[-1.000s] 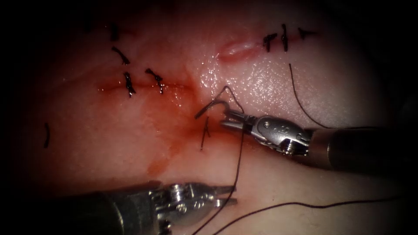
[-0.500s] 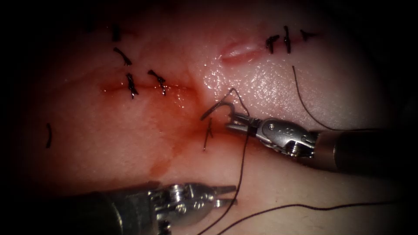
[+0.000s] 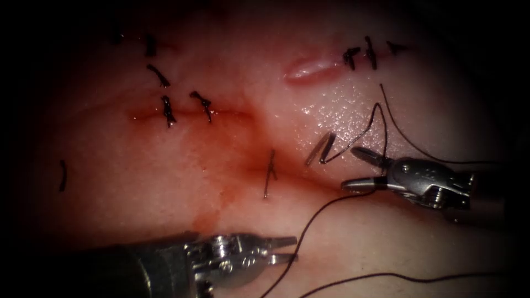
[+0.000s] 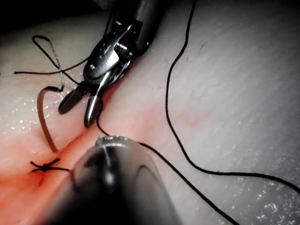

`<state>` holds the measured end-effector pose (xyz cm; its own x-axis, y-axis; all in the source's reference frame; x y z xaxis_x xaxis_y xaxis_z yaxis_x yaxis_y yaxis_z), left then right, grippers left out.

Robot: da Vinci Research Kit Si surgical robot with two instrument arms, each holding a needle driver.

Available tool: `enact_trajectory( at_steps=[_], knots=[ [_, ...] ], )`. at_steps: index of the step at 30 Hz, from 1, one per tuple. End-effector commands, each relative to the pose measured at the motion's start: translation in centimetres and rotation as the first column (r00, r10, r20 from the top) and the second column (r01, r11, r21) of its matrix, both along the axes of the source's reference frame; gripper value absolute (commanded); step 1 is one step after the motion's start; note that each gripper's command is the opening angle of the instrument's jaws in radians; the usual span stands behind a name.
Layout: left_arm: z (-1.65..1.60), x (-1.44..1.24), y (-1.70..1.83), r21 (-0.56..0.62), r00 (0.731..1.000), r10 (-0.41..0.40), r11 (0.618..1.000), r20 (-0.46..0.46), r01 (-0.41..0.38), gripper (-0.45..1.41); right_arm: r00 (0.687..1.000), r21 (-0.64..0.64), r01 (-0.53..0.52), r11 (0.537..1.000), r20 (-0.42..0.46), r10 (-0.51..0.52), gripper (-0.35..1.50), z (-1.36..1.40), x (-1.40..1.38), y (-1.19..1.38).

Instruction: Wound Closure

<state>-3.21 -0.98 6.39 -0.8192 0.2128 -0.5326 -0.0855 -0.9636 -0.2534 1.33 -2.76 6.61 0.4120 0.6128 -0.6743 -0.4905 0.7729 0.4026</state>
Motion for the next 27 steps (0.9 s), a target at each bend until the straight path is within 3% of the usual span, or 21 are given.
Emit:
enact_trajectory(
  at_steps=[1,4,13,19,27],
  knots=[
    [0.05,-0.06,0.01,-0.003,1.000,0.002,1.000,0.001,-0.002,0.14,1.000,-0.010,-0.006,1.000,-0.022,0.006,1.48,-0.07,0.21,0.06],
    [0.05,-0.06,0.02,-0.003,1.000,0.002,1.000,0.001,-0.002,0.14,0.996,-0.019,0.022,1.000,-0.087,-0.024,1.48,-0.22,0.33,0.11],
    [0.05,-0.08,0.02,-0.003,1.000,0.001,1.000,0.000,-0.001,0.14,0.990,-0.077,-0.005,0.997,-0.141,-0.006,1.48,-0.56,0.60,0.36],
    [0.05,-0.09,0.02,-0.006,1.000,0.005,1.000,0.000,-0.005,0.14,0.989,-0.148,-0.085,0.985,-0.129,0.066,1.48,-0.72,0.67,0.68],
    [0.06,-0.10,0.01,-0.007,1.000,0.004,1.000,-0.001,-0.004,0.12,0.987,-0.338,-0.155,0.928,-0.082,0.135,1.48,-1.00,0.75,1.02]
  ],
)
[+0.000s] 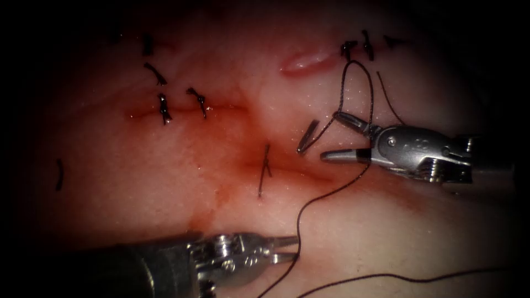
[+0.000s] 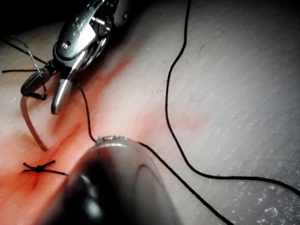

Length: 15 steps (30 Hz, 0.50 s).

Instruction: Wound Closure

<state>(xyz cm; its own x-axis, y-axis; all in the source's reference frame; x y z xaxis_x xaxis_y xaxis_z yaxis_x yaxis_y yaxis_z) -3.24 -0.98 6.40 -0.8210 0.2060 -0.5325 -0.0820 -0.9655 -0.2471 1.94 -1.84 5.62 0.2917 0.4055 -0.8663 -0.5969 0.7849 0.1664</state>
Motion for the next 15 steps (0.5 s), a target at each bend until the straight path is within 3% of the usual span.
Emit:
enact_trajectory(
  at_steps=[1,9,15],
  knots=[
    [0.05,-0.06,0.01,-0.001,1.000,0.000,1.000,0.001,0.000,0.12,1.000,-0.029,0.010,1.000,-0.006,-0.010,1.48,-0.04,0.17,0.11],
    [0.05,-0.06,0.01,-0.001,1.000,0.000,1.000,0.001,0.000,0.12,0.987,-0.223,0.127,0.967,0.128,-0.100,1.48,-0.18,0.51,0.04],
    [0.04,-0.05,0.01,-0.001,1.000,0.001,1.000,0.001,-0.001,0.12,0.968,-0.288,0.185,0.939,0.220,-0.123,1.46,-0.14,0.60,0.02]
  ],
)
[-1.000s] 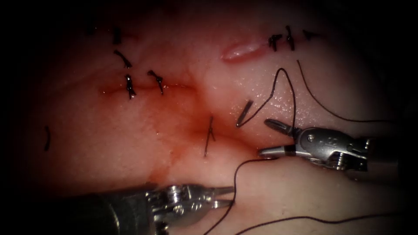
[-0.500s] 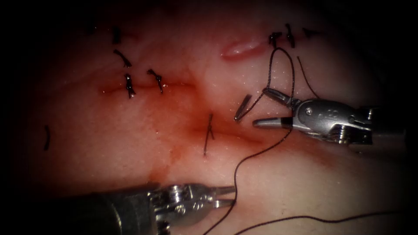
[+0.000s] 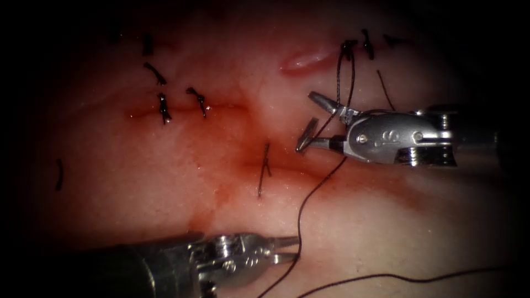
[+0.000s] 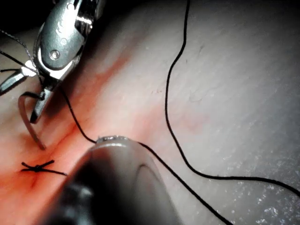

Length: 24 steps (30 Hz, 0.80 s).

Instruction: Wound Closure

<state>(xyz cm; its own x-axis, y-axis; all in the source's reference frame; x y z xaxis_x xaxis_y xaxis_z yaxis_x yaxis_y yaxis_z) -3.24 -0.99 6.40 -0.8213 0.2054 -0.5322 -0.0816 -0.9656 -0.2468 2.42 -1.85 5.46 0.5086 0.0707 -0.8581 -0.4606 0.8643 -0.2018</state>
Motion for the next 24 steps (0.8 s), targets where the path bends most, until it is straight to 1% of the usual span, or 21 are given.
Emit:
enact_trajectory(
  at_steps=[1,6,8,9,11,12,13,14,15,19,22,24],
  knots=[
    [0.04,-0.05,0.02,-0.001,1.000,0.000,1.000,0.001,0.000,0.12,1.000,-0.008,0.003,1.000,-0.001,-0.003,1.46,0.02,0.13,0.02],
    [0.04,-0.05,0.02,-0.001,1.000,0.000,1.000,0.001,0.000,0.12,1.000,-0.026,0.014,1.000,0.010,-0.014,1.38,0.00,0.14,-0.01],
    [0.04,-0.05,0.02,-0.001,1.000,0.000,1.000,0.001,0.000,0.12,1.000,-0.030,0.017,0.999,0.013,-0.016,1.31,-0.01,0.14,-0.02],
    [0.04,-0.05,0.02,-0.001,1.000,0.000,1.000,0.001,0.000,0.12,1.000,-0.034,0.020,0.999,0.015,-0.020,1.21,-0.02,0.13,-0.02],
    [0.04,-0.05,0.02,-0.001,1.000,0.000,1.000,0.002,0.000,0.12,1.000,-0.039,0.025,0.999,0.017,-0.024,1.13,-0.02,0.12,-0.03],
    [0.04,-0.05,0.02,-0.001,1.000,0.000,1.000,0.002,0.000,0.12,0.999,-0.044,0.029,0.999,0.019,-0.028,0.98,-0.02,0.11,-0.04],
    [0.04,-0.05,0.02,-0.001,1.000,0.000,1.000,0.002,0.000,0.12,0.999,-0.053,0.037,0.998,0.023,-0.036,0.74,-0.03,0.10,-0.06],
    [0.04,-0.05,0.02,-0.001,1.000,0.000,1.000,0.002,0.000,0.12,0.999,-0.058,0.047,0.997,0.018,-0.046,0.30,-0.03,0.08,-0.06],
    [0.04,-0.05,0.02,-0.001,1.000,0.000,1.000,0.002,0.000,0.12,0.998,-0.061,0.063,0.996,0.011,-0.063,-0.35,-0.04,0.06,-0.07],
    [0.04,-0.05,0.02,-0.001,1.000,0.000,1.000,0.002,0.000,0.12,0.999,-0.127,0.043,0.991,-0.008,-0.044,-0.35,-0.04,0.01,-0.04],
    [0.04,-0.05,0.02,0.000,1.000,0.001,1.000,0.002,-0.001,0.12,0.997,-0.159,0.077,0.984,0.005,-0.077,-0.35,0.00,-0.01,-0.02],
    [0.04,-0.05,0.02,-0.001,1.000,0.000,1.000,0.002,0.000,0.12,0.995,-0.168,0.103,0.980,0.029,-0.100,-0.35,0.04,-0.02,-0.01]
  ],
)
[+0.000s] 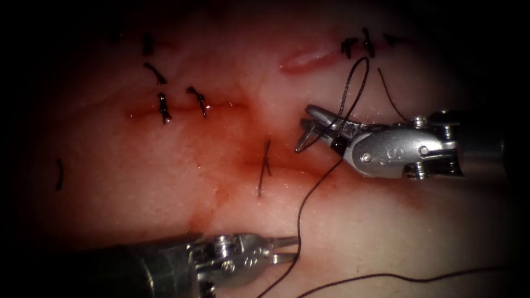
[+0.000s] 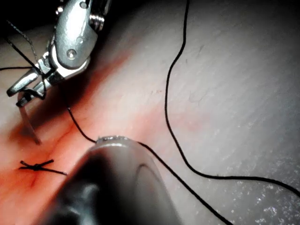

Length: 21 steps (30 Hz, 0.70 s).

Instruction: Wound Closure

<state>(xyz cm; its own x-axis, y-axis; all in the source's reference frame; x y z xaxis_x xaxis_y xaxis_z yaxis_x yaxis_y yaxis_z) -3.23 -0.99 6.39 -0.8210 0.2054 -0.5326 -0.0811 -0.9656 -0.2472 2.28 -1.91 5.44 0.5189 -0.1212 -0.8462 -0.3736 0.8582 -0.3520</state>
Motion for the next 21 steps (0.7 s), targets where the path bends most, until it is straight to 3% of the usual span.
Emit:
enact_trajectory(
  at_steps=[1,8,12,15,21],
  knots=[
    [0.05,-0.05,0.01,-0.001,1.000,0.001,1.000,0.001,-0.001,0.12,1.000,-0.008,0.028,1.000,0.013,-0.028,-0.35,0.14,0.10,0.04],
    [0.04,-0.05,0.02,0.000,1.000,0.001,1.000,0.002,-0.001,0.12,0.985,0.007,0.169,0.986,0.025,-0.169,-0.35,0.54,0.04,-0.14],
    [0.05,-0.04,0.02,0.000,1.000,0.001,1.000,0.002,-0.001,0.12,0.976,0.123,0.218,0.968,-0.036,-0.215,-0.35,0.79,0.01,-0.25],
    [0.05,-0.04,0.02,0.000,1.000,0.001,1.000,0.002,-0.001,0.12,0.965,0.265,0.261,0.928,-0.106,-0.241,-0.35,1.00,-0.04,-0.34],
    [0.05,-0.04,0.02,0.000,1.000,0.001,1.000,0.002,-0.001,0.12,0.943,0.513,0.318,0.798,-0.258,-0.210,-0.35,1.39,-0.22,-0.45]
  ],
)
